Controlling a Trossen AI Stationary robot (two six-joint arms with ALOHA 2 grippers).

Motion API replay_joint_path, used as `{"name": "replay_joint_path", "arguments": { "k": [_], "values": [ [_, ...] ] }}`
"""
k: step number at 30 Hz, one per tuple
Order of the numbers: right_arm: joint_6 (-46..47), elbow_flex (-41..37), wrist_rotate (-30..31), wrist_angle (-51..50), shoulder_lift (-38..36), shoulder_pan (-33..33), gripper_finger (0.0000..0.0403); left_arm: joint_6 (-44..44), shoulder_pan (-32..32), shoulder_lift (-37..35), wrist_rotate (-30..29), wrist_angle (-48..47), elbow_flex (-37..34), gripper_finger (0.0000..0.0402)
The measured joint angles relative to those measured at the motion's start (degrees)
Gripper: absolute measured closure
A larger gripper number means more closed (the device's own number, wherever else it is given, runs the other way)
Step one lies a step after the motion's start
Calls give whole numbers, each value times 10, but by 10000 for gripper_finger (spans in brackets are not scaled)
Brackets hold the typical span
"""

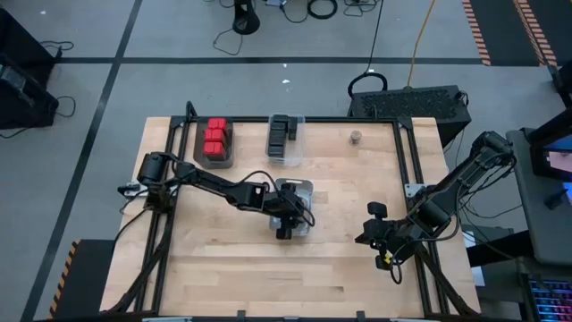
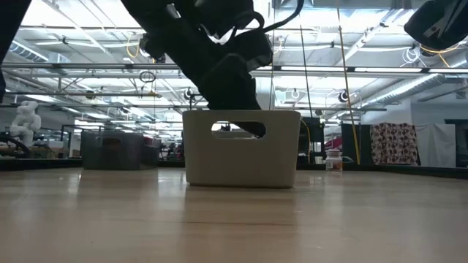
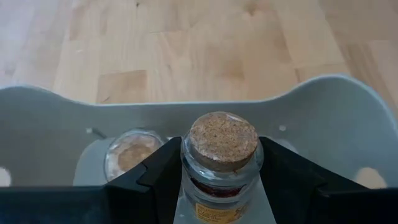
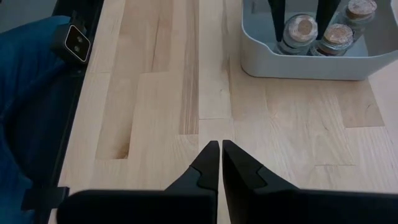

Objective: Sort spices by type
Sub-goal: Put the brown seasoning bottle into the gray bin

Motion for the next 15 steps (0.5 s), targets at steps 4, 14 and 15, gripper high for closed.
{"name": "replay_joint_path", "arguments": {
  "k": [4, 14, 15],
  "values": [
    [-2, 0, 0, 0, 0, 0, 403, 9, -1, 0, -1, -6, 0, 210],
    [-2, 0, 0, 0, 0, 0, 403, 8, -1, 3, -2, -10, 0, 209],
    [-2, 0, 0, 0, 0, 0, 403, 7, -1, 4, -2, -11, 0, 207]
  ]
}}
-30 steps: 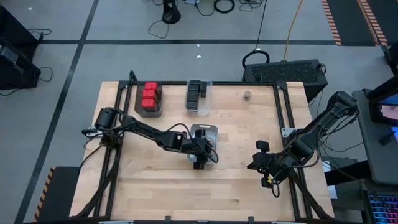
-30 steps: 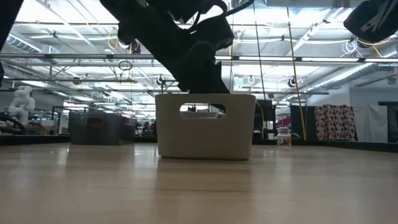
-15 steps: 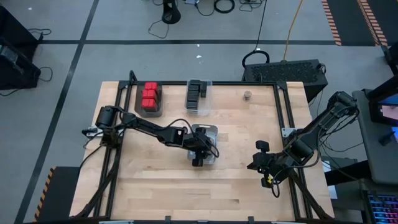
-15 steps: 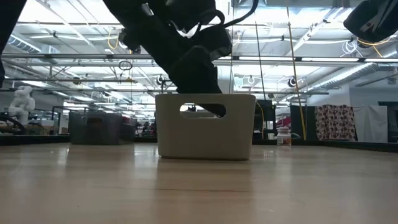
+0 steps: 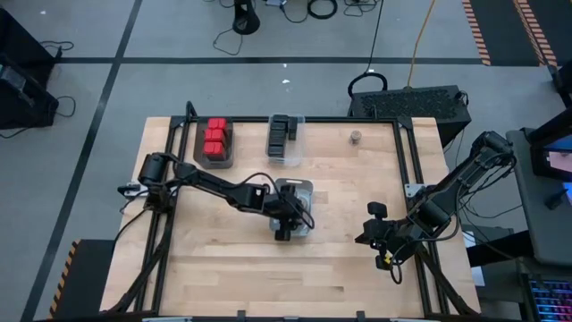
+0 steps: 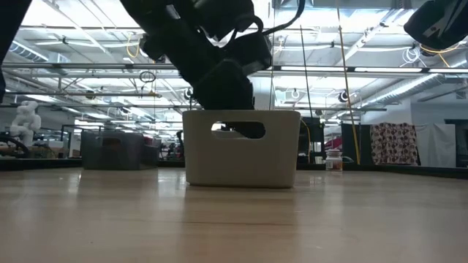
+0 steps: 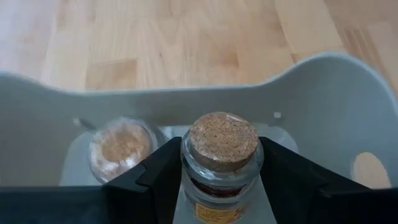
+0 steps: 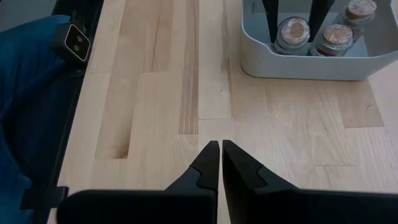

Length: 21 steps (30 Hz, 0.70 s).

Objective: Sort spices by type
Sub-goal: Put the brown seasoning bottle into the gray bin

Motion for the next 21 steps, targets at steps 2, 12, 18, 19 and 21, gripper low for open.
{"name": "replay_joint_path", "arguments": {
  "k": [2, 12, 18, 19, 21],
  "values": [
    [0, 0, 0, 0, 0, 0, 403, -11, -1, 1, 0, -3, 0, 201],
    [0, 0, 0, 0, 0, 0, 403, -14, -1, 5, -1, -2, 0, 174],
    [0, 0, 0, 0, 0, 0, 403, -14, -1, 5, 0, -1, 0, 173],
    [0, 0, 0, 0, 0, 0, 403, -14, -1, 5, 0, -1, 0, 173],
    [0, 0, 0, 0, 0, 0, 403, -14, -1, 4, 0, -2, 1, 173]
  ]
}}
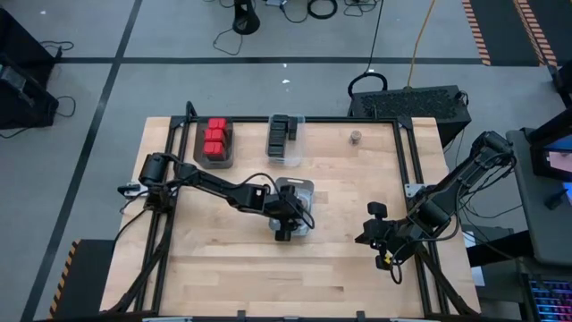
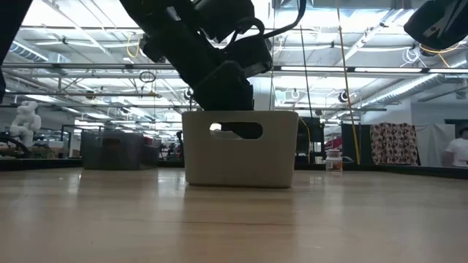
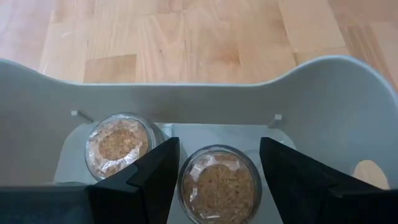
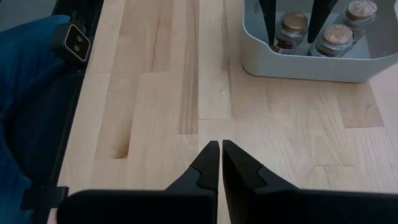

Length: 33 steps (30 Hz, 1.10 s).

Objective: Sort spices by type
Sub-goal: Put the brown seasoning bottle into the gray bin

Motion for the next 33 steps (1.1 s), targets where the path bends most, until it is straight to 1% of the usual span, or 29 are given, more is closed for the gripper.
{"name": "replay_joint_path", "arguments": {
  "k": [5, 10, 17, 20, 24, 26, 30, 33],
  "values": [
    [0, 0, 0, 0, 0, 0, 403, 0, 0, 0, 11, -6, 15, 173],
    [0, 0, 0, 0, 0, 0, 403, 0, 0, 0, 12, -31, 31, 173],
    [0, 0, 0, 0, 0, 0, 403, 6, 0, 0, 17, -114, 86, 173],
    [0, 0, 0, 0, 0, 0, 403, 25, 0, 0, -1, -139, 112, 173],
    [0, 0, 0, 0, 0, 0, 403, 51, 1, -1, -39, -143, 134, 173],
    [-9, 0, 0, 0, 0, 0, 403, 52, 5, -1, -46, -147, 144, 173],
    [-14, 0, 0, 0, 0, 0, 403, 46, 12, -1, -18, -206, 163, 173],
    [-16, 0, 0, 0, 0, 0, 403, 44, 9, -1, -14, -237, 166, 173]
  ]
}}
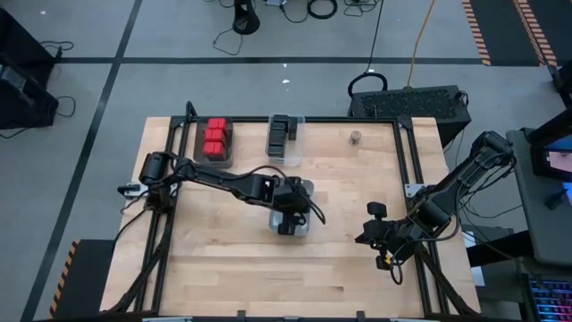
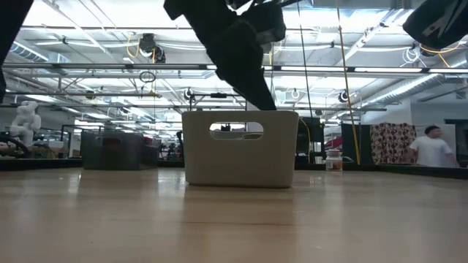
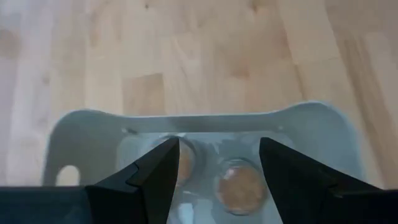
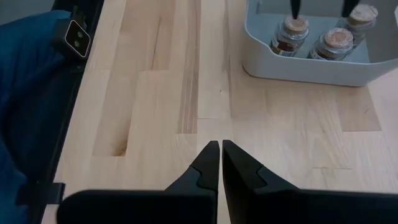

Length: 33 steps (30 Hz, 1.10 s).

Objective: Sort spices by type
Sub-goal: Put the brown seasoning bottle into the gray bin

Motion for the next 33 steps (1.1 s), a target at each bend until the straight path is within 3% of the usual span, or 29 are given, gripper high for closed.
{"name": "replay_joint_path", "arguments": {
  "k": [9, 15, 21, 33],
  "values": [
    [-10, 0, 0, 5, 0, 0, 403, -14, -24, 0, 3, -9, 1, 191],
    [-10, 0, 4, 5, 0, 0, 403, -14, -35, 13, -33, 4, 1, 288],
    [-10, 0, 4, 9, 0, 0, 403, -9, -36, 58, -31, 19, 1, 391],
    [-12, 1, 4, 6, 0, 0, 403, 1, -35, 57, -48, -31, 1, 397]
  ]
}}
